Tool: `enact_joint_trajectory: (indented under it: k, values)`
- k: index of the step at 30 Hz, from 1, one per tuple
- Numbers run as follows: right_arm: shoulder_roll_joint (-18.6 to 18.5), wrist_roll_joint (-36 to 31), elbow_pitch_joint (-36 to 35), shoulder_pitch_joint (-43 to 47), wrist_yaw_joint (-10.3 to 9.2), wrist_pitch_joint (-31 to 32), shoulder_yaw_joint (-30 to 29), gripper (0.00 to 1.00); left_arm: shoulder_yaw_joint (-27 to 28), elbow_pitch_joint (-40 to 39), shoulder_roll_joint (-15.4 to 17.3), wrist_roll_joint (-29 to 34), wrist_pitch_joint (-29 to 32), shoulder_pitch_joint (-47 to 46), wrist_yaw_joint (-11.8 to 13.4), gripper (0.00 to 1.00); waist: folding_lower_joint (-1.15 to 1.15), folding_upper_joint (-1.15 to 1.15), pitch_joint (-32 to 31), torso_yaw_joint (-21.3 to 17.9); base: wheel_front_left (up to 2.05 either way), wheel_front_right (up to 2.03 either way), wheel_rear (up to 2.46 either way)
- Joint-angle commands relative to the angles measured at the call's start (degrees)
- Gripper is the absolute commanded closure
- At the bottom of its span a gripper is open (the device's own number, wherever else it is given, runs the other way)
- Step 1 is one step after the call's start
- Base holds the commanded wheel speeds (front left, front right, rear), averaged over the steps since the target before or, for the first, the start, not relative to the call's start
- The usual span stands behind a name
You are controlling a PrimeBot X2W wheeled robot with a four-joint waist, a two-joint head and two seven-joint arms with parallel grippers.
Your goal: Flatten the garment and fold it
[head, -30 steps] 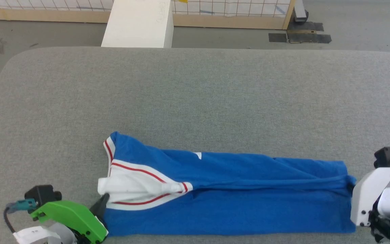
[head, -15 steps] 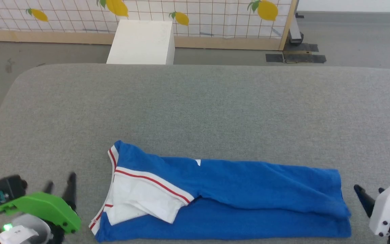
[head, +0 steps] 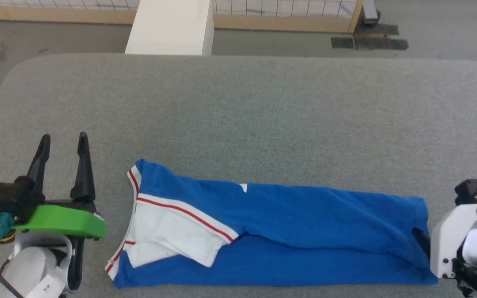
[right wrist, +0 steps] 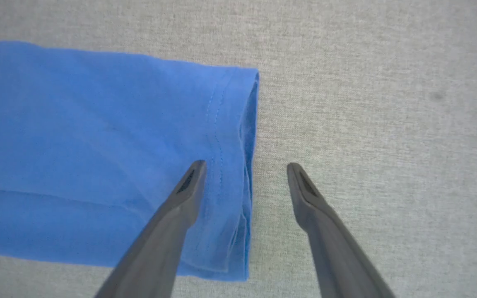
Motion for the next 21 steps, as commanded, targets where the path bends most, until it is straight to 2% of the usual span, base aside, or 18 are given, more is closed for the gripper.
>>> enact_joint_trajectory:
  k: [1,7,8,9,10,15,21]
  values:
    - [-0.39,-0.74,1.15,-1.49,-0.09,0.16,0.9,0.0,-0.26,0.48,-0.36,1.45,-0.54,-1.32,-0.55,0.0,0.0,0.0,2.11,0.43,0.0,0.0,0.0]
    - [-1.48,-0.32,6.67,-3.05,-0.09,0.67,4.87,0.0,0.15,1.01,-1.9,5.06,-0.87,-2.48,-2.46,0.0,0.0,0.0,3.78,0.77,0.0,0.0,0.0]
    - [-1.63,0.29,7.62,-3.2,-0.09,1.19,5.18,0.05,0.58,0.92,-2.34,5.38,-0.88,-2.51,-2.81,0.0,0.0,0.0,3.95,0.76,0.0,0.0,0.0]
    - [-1.83,0.68,8.15,-3.4,-0.09,1.46,5.48,0.61,0.9,0.99,-2.69,5.51,-0.88,-2.41,-3.13,0.0,0.0,0.0,4.02,0.72,0.0,0.0,0.0]
    - [-2.05,1.24,8.49,-3.75,-0.09,1.27,5.47,1.0,1.34,1.04,-3.03,5.82,-0.89,-2.3,-3.46,0.0,0.0,0.0,4.04,0.64,0.0,0.0,0.0]
    - [-5.33,1.93,10.18,-5.39,-0.09,0.82,2.22,1.0,3.27,1.47,-4.45,6.64,-0.9,-1.64,-4.81,0.0,0.0,0.0,4.24,0.36,0.0,0.0,0.0]
    - [-9.21,-1.91,13.61,-8.0,-0.09,-0.13,-6.46,1.0,4.89,2.22,-5.58,7.48,-0.9,-1.26,-6.41,0.0,0.0,0.0,4.79,0.45,0.0,0.0,0.0]
